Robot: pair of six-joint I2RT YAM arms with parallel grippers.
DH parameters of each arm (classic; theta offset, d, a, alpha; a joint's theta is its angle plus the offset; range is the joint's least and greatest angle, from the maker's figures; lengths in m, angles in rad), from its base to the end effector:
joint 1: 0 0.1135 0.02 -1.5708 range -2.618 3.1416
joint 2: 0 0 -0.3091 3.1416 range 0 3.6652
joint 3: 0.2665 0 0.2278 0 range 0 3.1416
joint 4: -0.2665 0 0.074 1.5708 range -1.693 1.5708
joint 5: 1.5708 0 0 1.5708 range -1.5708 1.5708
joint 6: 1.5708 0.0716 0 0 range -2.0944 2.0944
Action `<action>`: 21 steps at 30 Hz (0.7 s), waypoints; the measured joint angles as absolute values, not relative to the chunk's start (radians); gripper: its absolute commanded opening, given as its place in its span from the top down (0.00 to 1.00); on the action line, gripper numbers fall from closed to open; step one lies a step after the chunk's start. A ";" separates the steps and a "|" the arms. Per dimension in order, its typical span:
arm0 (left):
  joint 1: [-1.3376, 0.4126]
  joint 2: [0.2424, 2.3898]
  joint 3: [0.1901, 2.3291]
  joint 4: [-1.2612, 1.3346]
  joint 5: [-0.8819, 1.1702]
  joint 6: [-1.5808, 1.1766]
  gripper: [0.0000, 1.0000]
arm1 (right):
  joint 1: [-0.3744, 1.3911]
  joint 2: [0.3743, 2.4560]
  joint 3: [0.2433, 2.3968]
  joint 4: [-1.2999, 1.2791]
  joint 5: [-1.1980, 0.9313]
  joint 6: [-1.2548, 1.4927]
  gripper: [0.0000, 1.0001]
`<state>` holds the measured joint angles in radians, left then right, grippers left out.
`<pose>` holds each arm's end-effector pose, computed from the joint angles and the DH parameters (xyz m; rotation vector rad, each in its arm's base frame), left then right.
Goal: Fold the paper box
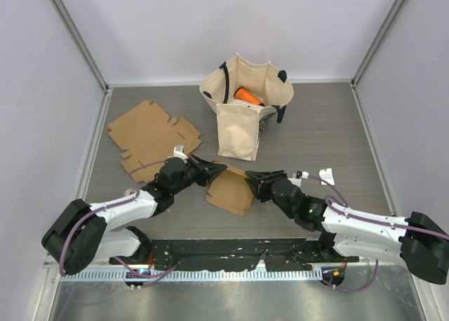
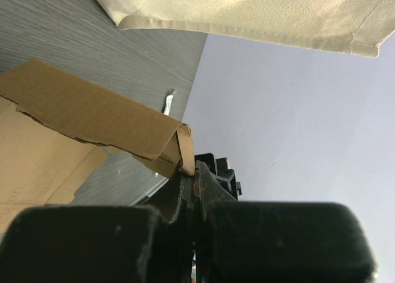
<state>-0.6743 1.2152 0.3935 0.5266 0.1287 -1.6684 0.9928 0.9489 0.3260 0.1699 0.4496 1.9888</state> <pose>0.1854 -0.1600 0.2410 -0.9832 2.0390 -1.6007 0.1233 0.1320 0.2246 1.3721 1.8426 1.3762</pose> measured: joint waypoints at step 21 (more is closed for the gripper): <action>-0.673 1.205 0.373 0.500 0.128 -1.646 0.50 | 0.991 1.039 0.343 0.233 0.483 2.002 0.99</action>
